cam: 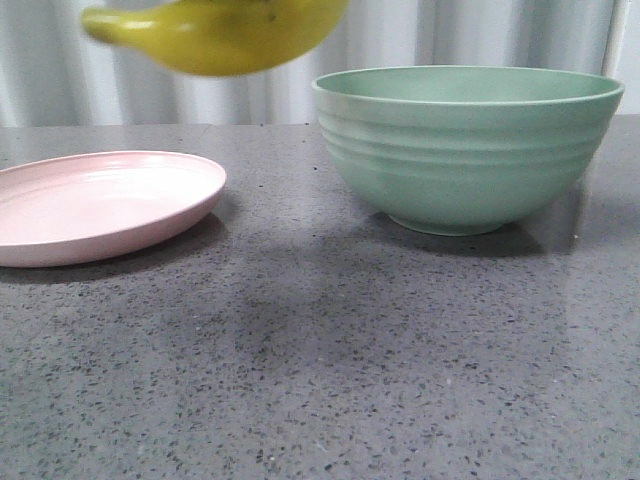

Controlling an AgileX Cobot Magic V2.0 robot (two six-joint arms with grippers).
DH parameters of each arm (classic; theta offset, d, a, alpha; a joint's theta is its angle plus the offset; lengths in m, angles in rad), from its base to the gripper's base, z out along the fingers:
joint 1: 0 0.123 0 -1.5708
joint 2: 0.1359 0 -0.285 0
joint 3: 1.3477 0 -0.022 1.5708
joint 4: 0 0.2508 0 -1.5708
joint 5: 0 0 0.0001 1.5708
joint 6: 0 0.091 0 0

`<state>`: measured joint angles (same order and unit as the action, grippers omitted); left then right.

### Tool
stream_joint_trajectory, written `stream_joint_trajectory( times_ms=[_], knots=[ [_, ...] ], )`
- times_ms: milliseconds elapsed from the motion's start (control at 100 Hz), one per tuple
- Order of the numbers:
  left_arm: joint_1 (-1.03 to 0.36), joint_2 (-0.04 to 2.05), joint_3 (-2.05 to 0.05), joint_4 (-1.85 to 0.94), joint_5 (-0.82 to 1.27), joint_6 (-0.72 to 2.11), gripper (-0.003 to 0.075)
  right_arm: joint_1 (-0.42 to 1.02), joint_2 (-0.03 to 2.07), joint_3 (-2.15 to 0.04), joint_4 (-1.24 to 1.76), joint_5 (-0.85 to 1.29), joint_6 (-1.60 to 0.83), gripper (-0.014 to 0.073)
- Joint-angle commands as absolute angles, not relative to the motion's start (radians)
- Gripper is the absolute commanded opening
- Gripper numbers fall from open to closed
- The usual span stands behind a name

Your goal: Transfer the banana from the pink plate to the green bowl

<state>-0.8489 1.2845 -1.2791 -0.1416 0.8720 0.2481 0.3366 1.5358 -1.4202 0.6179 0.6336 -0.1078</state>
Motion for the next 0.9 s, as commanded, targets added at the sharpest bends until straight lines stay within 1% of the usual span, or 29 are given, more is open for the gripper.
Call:
stream_joint_trajectory(
  times_ms=[0, 150, 270, 340, 440, 510, 560, 750, 890],
  knots=[
    [-0.856, 1.234, -1.318, -0.149, 0.831, 0.248, 0.0442, 0.280, 1.492, -1.481, 0.624, 0.570, -0.117, -0.0059],
    [-0.856, 1.218, -1.318, -0.146, 0.831, 0.248, 0.0442, 0.160, 1.492, -1.490, 0.591, 0.568, -0.117, -0.0056],
    [-0.856, 1.217, -1.318, -0.146, 0.825, 0.248, 0.0442, 0.095, 1.492, -1.490, 0.532, 0.568, -0.117, -0.0006],
    [-0.856, 1.217, -1.318, -0.146, 0.825, 0.248, 0.0442, 0.075, 1.492, -1.490, 0.518, 0.568, -0.117, 0.0062],
    [-0.856, 1.217, -1.318, -0.146, 0.823, 0.248, 0.0442, 0.075, 1.494, -1.490, 0.488, 0.568, -0.117, 0.0192],
    [-0.856, 1.217, -1.318, -0.146, 0.819, 0.248, 0.0442, 0.077, 1.495, -1.490, 0.488, 0.568, -0.117, 0.0245],
    [-0.856, 1.217, -1.318, -0.146, 0.816, 0.248, 0.0442, 0.077, 1.495, -1.490, 0.488, 0.568, -0.117, 0.0257],
    [-0.856, 1.217, -1.318, -0.146, 0.816, 0.235, 0.0442, 0.077, 1.495, -1.490, 0.474, 0.583, -0.117, 0.0259],
    [-0.856, 1.217, -1.318, -0.148, 0.816, 0.231, 0.0442, 0.077, 1.495, -1.490, 0.470, 0.603, -0.117, 0.0324]
  ],
)
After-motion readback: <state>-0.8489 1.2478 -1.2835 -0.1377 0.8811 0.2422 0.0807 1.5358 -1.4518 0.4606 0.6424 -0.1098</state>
